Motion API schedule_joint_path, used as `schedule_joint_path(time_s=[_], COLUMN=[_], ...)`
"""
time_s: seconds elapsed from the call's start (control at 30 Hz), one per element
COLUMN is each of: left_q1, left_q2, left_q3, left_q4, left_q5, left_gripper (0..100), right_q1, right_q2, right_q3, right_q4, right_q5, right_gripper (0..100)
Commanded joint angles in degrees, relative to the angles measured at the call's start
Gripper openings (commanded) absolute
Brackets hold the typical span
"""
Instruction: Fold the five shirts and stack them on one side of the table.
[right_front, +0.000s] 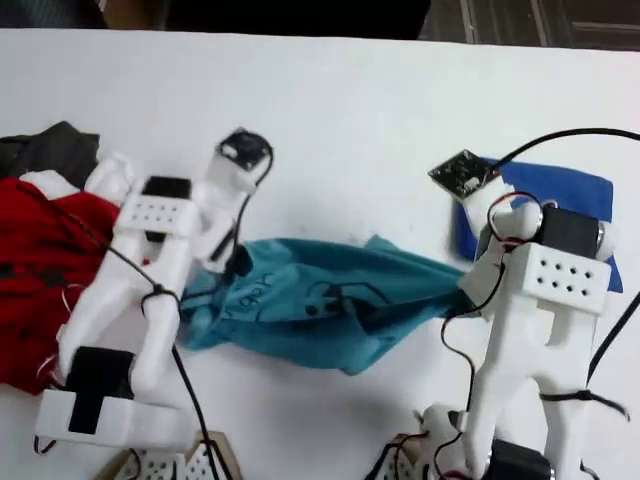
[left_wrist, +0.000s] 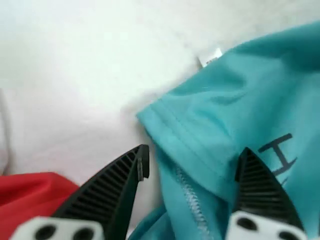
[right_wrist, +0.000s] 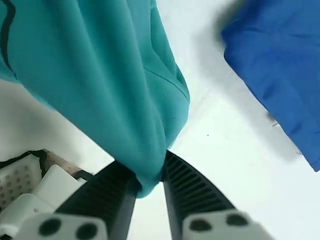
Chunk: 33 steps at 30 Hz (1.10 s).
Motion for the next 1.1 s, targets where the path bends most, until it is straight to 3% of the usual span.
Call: schedule_joint_path(time_s=[0.0, 0.17, 0.23, 0.3, 0.43, 0.57, 0.8, 1.07], left_q1=[0.9, 0.2, -0.7, -1.0, -0.9, -0.9, -1.8, -6.5], left_q2=[-2.0, -2.1, -2.5, -2.6, -2.6, -2.6, -2.2, -2.2], left_q3=[1.3, 1.5, 1.0, 0.0, -5.7, -13.1, -18.2, -26.1], left_q4=[-2.1, -0.4, 1.4, 2.6, 8.8, 17.1, 33.1, 30.3], left_q5=[-0.2, -4.0, -4.0, -4.0, -3.7, -3.7, -4.2, -4.1], left_gripper=[28, 1, 5, 2, 3, 3, 3, 5], right_q1=[0.6, 0.9, 0.6, -0.7, -6.2, -13.1, -19.0, -21.1], right_q2=[-2.5, -3.0, -2.8, -2.5, -2.4, -1.4, 19.0, 39.0], right_q3=[0.1, -0.9, -2.2, -4.0, -6.4, -6.2, -7.6, -16.6], right_q4=[-0.2, -3.2, -5.5, -8.9, -15.4, -20.6, -25.5, -18.9], right_q5=[-0.8, -5.6, -8.5, -13.0, -21.4, -24.4, -26.5, -27.2], right_gripper=[2.9, 19.2, 26.9, 31.8, 32.6, 32.6, 32.6, 32.6])
